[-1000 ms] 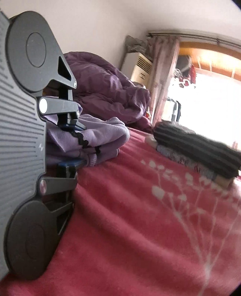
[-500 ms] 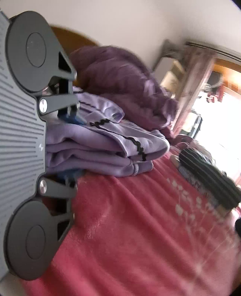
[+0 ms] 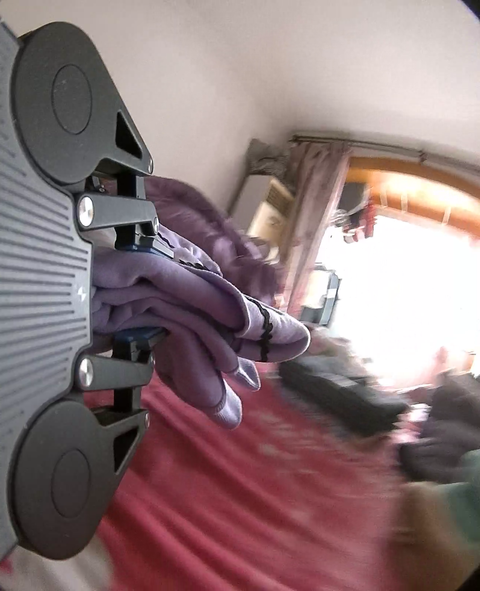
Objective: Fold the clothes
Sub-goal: 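Lift the folded sweatshirt with both grippers and carry it onto the clothes stack, then open both grippers to release the sweatshirt on top of the stack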
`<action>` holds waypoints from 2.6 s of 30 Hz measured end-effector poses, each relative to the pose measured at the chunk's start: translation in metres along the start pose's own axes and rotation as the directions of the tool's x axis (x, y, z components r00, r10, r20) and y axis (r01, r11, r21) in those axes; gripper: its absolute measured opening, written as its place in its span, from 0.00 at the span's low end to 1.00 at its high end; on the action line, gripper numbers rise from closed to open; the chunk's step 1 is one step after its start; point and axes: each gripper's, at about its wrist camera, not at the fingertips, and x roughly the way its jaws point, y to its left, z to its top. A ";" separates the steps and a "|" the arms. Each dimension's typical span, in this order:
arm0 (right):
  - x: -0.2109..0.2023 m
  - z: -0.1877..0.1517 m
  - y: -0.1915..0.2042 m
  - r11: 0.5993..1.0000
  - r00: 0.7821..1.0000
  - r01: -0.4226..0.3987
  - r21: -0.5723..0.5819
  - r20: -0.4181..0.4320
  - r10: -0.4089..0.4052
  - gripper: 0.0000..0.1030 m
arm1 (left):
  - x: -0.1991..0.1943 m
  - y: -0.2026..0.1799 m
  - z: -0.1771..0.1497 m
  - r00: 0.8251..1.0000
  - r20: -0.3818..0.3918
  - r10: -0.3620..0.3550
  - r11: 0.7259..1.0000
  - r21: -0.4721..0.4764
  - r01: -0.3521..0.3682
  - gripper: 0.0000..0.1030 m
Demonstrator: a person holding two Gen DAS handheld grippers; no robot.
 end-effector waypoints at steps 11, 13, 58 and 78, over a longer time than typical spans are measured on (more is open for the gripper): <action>-0.136 0.136 0.054 0.987 0.943 0.074 -0.140 0.331 -0.024 0.36 | 0.172 -0.111 0.014 0.953 -0.102 -0.283 0.959 -0.004 0.284 0.45; -0.150 0.158 0.061 0.983 0.921 0.089 -0.163 0.389 -0.019 0.36 | 0.204 -0.131 0.018 0.935 -0.127 -0.333 0.942 -0.004 0.335 0.45; -0.164 0.133 0.130 0.573 0.565 0.799 -0.185 0.556 -0.610 1.00 | 0.163 -0.212 -0.049 0.923 -0.044 0.383 0.745 0.605 -0.281 1.00; -0.187 0.081 0.182 0.285 0.360 0.933 -0.220 0.552 -0.752 1.00 | 0.147 -0.260 -0.093 0.892 -0.044 0.450 0.613 0.742 -0.272 1.00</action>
